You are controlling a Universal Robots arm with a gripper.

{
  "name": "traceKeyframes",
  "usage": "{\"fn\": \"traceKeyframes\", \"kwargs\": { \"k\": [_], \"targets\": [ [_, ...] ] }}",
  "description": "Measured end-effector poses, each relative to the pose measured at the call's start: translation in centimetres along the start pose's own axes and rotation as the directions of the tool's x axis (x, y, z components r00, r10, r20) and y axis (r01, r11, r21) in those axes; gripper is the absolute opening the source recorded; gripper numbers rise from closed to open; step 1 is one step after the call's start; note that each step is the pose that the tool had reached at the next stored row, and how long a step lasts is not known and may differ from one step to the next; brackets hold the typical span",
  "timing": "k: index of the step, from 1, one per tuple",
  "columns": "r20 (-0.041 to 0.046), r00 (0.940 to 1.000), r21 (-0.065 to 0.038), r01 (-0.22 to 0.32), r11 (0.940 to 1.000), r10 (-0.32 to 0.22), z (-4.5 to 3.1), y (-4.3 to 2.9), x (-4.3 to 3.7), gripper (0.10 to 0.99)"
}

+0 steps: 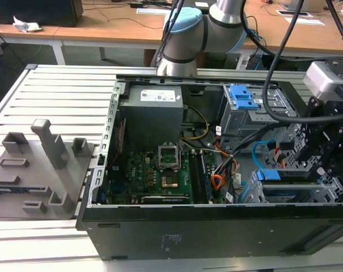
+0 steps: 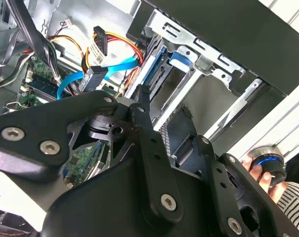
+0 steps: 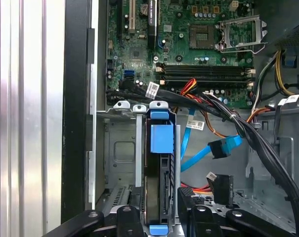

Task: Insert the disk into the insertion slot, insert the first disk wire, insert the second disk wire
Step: 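Insert the first disk wire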

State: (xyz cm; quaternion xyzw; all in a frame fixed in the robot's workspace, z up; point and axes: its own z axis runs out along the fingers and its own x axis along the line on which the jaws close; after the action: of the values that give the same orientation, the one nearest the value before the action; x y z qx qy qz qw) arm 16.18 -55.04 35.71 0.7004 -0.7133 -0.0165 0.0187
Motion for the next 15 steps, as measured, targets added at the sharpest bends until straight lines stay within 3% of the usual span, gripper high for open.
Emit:
{"fn": "traceKeyframes", "kwargs": {
  "k": [2,8,12,15],
  "targets": [
    [0.0001,1.0000,0.000,0.000,1.0000,0.000,-0.01,0.00,0.00,0.420],
    [0.0000,1.0000,0.000,0.000,1.0000,0.000,-1.31,0.06,0.01,0.420],
    [0.0000,1.0000,0.000,0.000,1.0000,0.000,-1.37,0.06,-0.01,0.420],
    [0.0000,1.0000,0.000,0.000,1.0000,0.000,-1.37,0.07,-0.78,0.420]
  ]
}}
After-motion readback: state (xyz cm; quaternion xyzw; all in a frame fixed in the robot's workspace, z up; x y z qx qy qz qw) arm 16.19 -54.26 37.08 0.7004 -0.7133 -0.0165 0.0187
